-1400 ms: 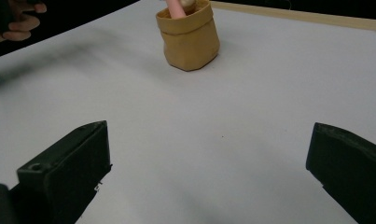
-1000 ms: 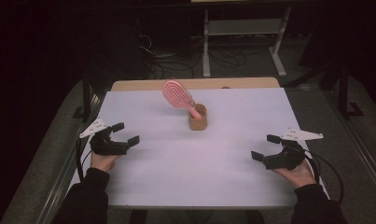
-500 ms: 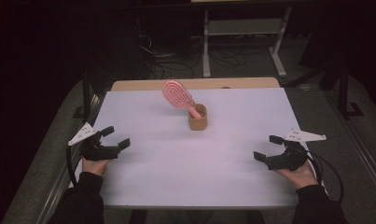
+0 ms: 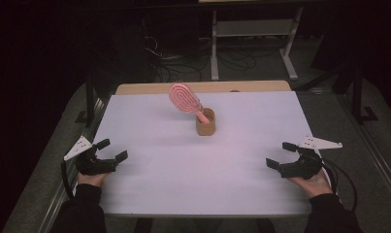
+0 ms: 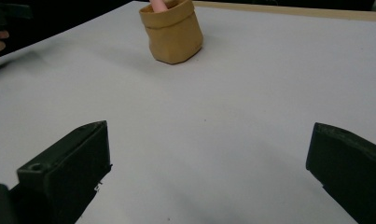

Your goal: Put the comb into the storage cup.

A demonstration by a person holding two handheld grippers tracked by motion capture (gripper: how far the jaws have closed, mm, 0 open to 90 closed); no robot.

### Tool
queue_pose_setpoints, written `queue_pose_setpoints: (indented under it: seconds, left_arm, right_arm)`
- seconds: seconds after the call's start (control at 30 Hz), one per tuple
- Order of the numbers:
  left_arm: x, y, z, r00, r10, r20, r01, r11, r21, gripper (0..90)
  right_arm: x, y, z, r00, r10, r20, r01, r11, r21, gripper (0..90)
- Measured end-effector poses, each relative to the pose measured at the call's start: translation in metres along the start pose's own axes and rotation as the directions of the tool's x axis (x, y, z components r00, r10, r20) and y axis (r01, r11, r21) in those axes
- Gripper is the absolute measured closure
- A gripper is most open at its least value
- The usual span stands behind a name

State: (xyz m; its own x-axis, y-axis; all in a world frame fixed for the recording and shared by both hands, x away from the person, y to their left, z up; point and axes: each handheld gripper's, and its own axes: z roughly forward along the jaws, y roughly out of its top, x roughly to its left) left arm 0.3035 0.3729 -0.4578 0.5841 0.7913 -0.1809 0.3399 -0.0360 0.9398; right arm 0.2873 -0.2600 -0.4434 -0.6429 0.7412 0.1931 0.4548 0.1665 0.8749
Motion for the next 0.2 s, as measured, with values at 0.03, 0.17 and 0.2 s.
queue_pose_setpoints:
  seconds: [0.03,0.17,0.2]
  left_arm:
    - [0.0001,0.0002,-0.0004,1.0,0.004,-0.002,-0.004,1.0,-0.001,0.0]
    - [0.0006,0.0014,-0.0019,1.0,-0.002,-0.003,0.002,0.9998,-0.019,0.0]
    - [0.0005,0.0013,-0.0016,1.0,-0.002,0.0,0.002,0.9998,-0.018,0.0]
  right_arm:
    - [-0.0007,-0.0014,-0.0006,1.0,0.004,0.001,-0.004,1.0,0.0,0.0]
    - [-0.0015,-0.0051,-0.0017,1.0,0.006,0.007,-0.006,1.0,0.009,0.0]
    - [-0.0015,-0.0055,-0.0014,0.9999,0.005,0.009,-0.005,1.0,0.011,0.0]
